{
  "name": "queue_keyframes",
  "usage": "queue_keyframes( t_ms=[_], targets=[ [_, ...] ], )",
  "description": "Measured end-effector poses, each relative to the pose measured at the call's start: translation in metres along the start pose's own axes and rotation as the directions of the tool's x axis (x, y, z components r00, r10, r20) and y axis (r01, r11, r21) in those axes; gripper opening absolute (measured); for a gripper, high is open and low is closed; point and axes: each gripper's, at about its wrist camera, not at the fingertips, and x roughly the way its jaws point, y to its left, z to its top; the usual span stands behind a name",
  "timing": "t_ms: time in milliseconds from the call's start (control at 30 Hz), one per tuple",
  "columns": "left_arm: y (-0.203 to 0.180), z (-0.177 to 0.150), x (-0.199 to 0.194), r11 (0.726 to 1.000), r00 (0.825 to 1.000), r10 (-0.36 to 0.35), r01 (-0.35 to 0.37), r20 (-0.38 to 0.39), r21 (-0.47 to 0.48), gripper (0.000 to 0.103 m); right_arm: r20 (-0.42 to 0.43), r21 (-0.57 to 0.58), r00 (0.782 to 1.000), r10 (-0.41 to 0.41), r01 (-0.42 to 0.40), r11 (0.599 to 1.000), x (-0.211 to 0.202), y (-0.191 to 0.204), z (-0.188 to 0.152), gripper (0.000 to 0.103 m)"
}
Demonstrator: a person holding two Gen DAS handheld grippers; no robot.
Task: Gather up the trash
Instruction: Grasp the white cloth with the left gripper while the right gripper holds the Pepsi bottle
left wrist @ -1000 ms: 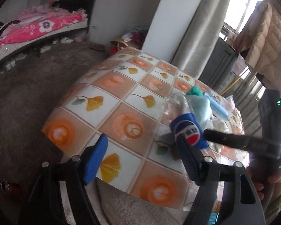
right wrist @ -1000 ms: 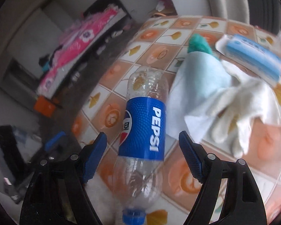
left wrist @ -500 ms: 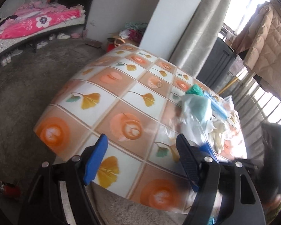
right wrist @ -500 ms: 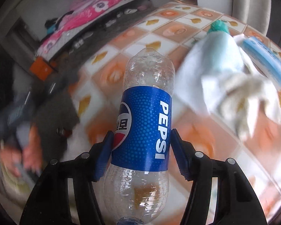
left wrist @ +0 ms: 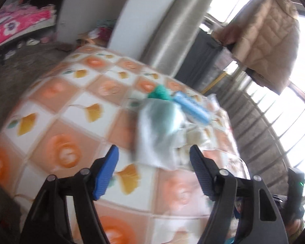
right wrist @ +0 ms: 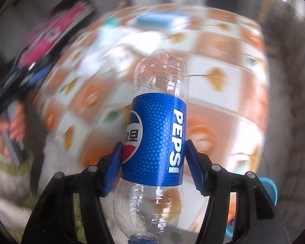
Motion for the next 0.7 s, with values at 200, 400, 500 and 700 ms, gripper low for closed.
queue_keyframes(
  t_ms=[200,400,500,700],
  targets=[
    [-0.059,0.011,0.029,0.979,0.987,-0.152,0.158,-0.053,0.129,0.064,0.090,0.225,0.996,0.005,-0.025,0.974,0.001,-0.040,0.014,0.058],
    [-0.115,0.018,0.083,0.939,0.988,-0.073,0.114,-0.135,0.325,0.057,0.124,0.264,0.992,0.021,-0.054,0.963,0.001,-0.048,0.019,0.058],
    [-0.131,0.013,0.116,0.912,0.984,0.013,0.061,-0.178,0.406,0.046,0.133,0.265,0.991,0.030,-0.065,0.962,0.000,-0.052,0.018,0.058],
    [-0.120,0.005,0.152,0.905,0.967,0.107,0.002,-0.231,0.426,0.010,0.149,0.284,0.987,0.065,-0.106,0.953,0.003,-0.059,0.017,0.058]
  ],
)
